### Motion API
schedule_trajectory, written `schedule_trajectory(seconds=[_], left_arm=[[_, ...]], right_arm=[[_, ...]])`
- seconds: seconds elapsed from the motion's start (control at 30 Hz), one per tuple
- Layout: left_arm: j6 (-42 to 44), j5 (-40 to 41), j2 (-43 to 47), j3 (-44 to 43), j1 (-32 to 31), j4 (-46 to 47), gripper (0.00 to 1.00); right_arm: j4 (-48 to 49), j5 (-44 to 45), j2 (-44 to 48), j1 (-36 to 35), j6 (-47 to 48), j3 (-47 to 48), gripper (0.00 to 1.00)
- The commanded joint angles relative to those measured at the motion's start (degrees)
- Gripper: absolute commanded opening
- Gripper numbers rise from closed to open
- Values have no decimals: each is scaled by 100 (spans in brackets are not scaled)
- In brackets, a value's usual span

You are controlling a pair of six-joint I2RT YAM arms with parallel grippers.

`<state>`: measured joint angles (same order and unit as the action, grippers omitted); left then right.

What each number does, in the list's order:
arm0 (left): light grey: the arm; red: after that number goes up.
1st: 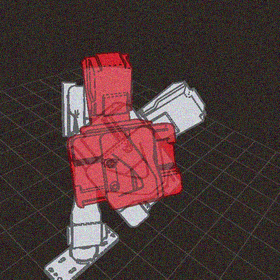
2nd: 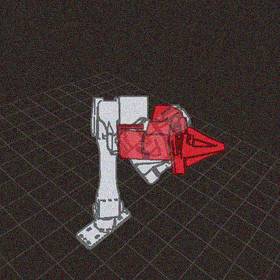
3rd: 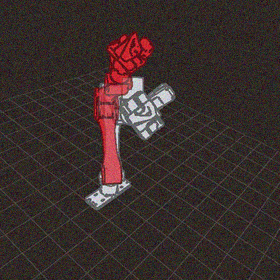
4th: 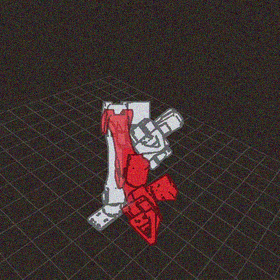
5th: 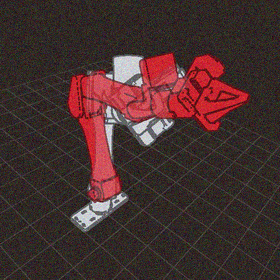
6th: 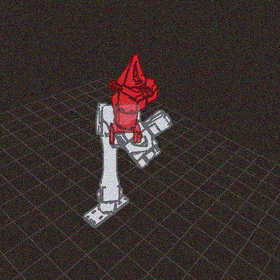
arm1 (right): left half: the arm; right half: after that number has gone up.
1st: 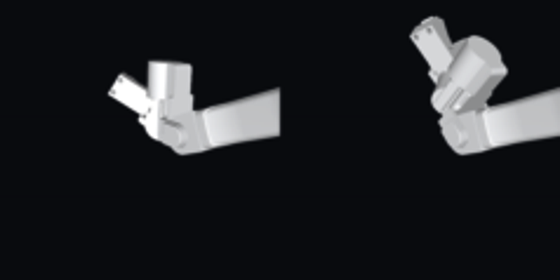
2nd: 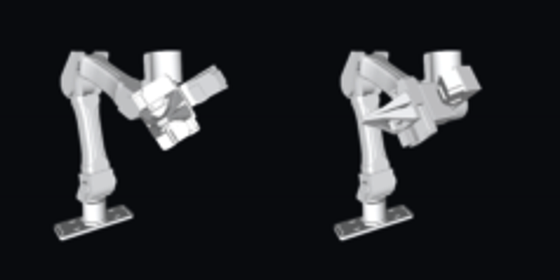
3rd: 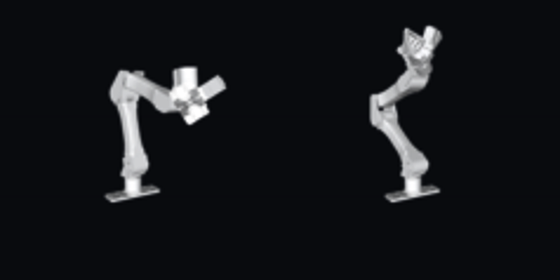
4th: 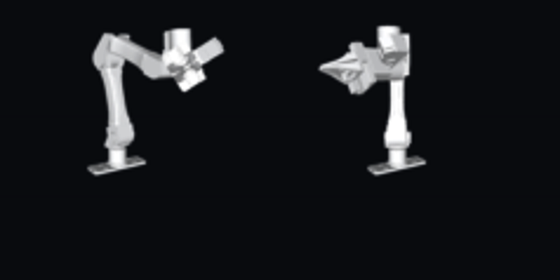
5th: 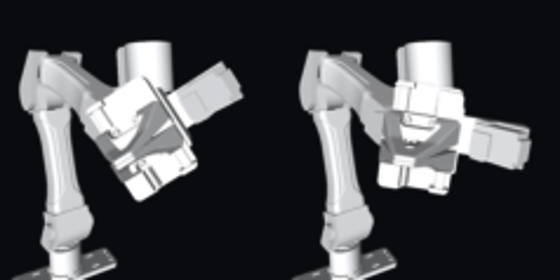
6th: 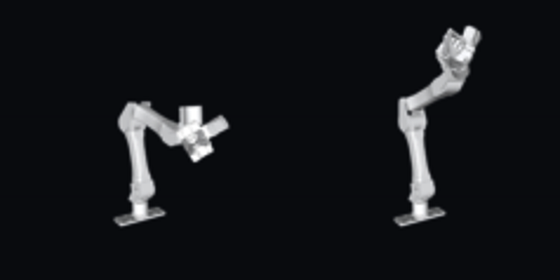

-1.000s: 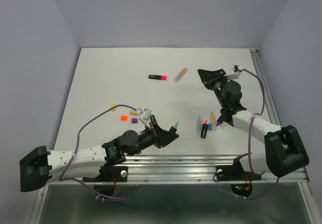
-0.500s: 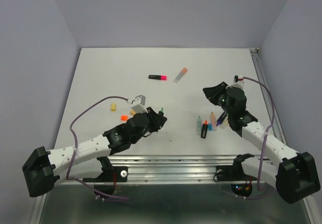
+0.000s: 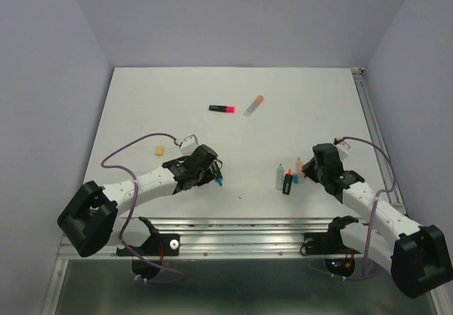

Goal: Open the pen caps

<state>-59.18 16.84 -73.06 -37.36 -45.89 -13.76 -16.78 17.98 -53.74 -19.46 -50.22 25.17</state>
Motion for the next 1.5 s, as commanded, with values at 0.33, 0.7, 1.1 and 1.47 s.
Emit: schedule_trajectory(seconds=[0.33,0.7,1.1,1.47], left_arm=[[108,-93,169,-122,10,-118,28],[240,-207,503,-157,10,-145,73],[1584,-463,170,-1237,54,453,99],[5117,-2842,-2357,-4396,1582,1536,99]], right_arm=[[-590,312,-375,30,-357,208,29],[-1108,294,548,30,-314,331,57],[-925,13,1268,39,-173,340,100],[-458,-690,1717,30,320,295,100]])
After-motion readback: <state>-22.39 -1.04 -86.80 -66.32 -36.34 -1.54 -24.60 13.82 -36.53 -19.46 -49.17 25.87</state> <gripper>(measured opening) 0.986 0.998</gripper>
